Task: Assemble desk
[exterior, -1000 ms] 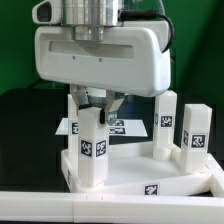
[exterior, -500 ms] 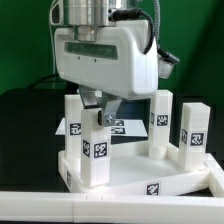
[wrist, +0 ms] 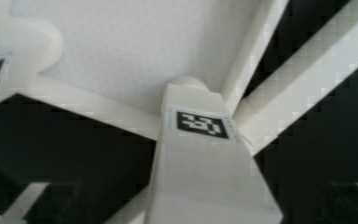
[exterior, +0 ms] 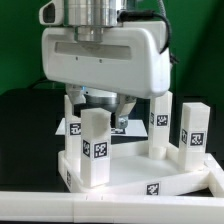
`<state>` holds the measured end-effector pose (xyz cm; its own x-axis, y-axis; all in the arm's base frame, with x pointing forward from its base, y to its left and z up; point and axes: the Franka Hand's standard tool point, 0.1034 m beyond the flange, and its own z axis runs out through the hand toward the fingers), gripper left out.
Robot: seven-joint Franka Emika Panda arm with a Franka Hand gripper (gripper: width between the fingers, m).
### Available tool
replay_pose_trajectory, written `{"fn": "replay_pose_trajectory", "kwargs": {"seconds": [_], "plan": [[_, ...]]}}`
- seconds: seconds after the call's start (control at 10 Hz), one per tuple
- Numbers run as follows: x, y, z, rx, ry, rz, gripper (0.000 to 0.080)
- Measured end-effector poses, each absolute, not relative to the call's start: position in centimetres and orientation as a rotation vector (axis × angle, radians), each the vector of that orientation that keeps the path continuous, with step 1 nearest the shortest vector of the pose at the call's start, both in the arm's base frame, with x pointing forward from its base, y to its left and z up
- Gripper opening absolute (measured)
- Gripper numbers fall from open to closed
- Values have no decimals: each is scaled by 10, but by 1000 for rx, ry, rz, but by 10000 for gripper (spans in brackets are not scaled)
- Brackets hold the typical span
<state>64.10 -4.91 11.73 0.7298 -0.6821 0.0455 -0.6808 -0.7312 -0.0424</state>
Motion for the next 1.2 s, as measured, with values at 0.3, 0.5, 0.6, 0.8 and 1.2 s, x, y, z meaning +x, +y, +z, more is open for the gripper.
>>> {"fn": "replay_pose_trajectory", "kwargs": {"seconds": [0.3,0.5,0.6,0.8,1.2], "plan": [[641,-49,115,-3039,739,-92,648],[640,-49,115,-3102,453,-93,649],[640,-49,115,-3128,301,-92,649],[640,-45,113,-3151,60,-87,649],[640,-49,114,-3152,-441,-69,649]]}}
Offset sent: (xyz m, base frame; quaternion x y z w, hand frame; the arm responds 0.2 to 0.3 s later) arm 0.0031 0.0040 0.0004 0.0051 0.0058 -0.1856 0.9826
